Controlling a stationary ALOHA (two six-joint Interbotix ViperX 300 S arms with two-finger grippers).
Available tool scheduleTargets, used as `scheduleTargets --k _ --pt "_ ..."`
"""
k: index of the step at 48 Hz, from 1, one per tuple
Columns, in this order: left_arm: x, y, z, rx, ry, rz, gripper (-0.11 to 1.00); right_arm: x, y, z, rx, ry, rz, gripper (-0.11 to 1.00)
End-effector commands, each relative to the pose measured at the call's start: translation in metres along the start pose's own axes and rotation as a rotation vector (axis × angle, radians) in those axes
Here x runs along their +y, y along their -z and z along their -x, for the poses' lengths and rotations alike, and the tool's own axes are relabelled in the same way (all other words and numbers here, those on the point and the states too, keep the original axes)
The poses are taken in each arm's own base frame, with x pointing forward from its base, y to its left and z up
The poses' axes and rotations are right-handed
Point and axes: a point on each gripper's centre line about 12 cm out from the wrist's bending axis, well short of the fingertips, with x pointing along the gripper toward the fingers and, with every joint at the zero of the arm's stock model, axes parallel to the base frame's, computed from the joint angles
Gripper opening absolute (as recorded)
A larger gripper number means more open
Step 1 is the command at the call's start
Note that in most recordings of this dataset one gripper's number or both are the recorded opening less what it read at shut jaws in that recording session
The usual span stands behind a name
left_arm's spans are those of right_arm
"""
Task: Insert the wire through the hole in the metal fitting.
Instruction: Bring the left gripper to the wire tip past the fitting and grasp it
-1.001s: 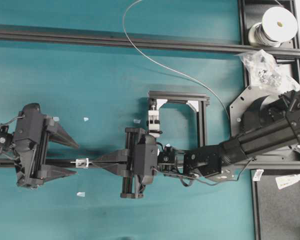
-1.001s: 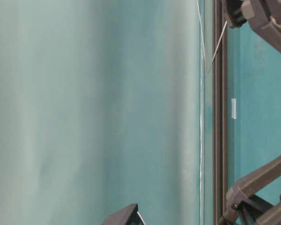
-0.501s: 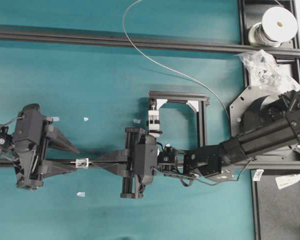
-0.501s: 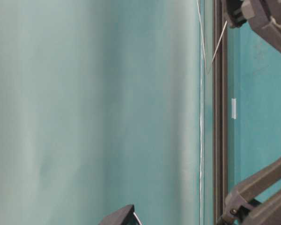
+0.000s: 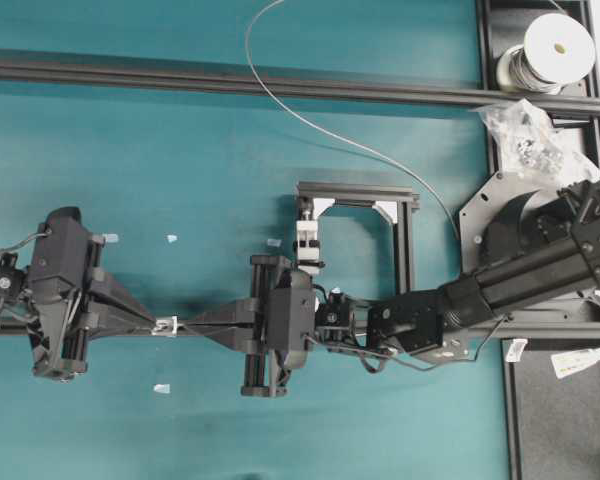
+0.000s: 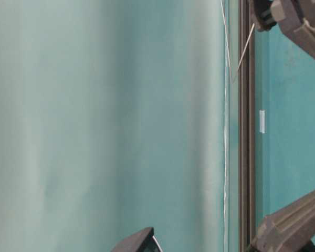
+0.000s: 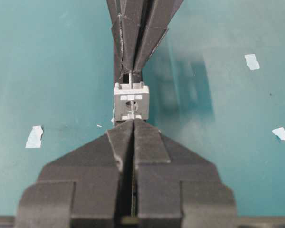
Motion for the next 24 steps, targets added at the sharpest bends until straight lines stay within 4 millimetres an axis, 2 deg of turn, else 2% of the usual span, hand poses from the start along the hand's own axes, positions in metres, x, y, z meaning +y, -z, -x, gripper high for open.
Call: scheduleTargets --k 1,24 --pt "-0.0072 -0.0160 0.0014 -0.046 0.021 0.000 -0.10 0.0019 -0.0090 -0.0008 -0.024 -0.005 -0.014 -0.01" --pt "-0.0069 -0.0133 0.0019 -0.031 0.018 0.001 -0.10 0.0034 -0.0118 -0.0010 -0.012 -0.013 -0.033 -0.01"
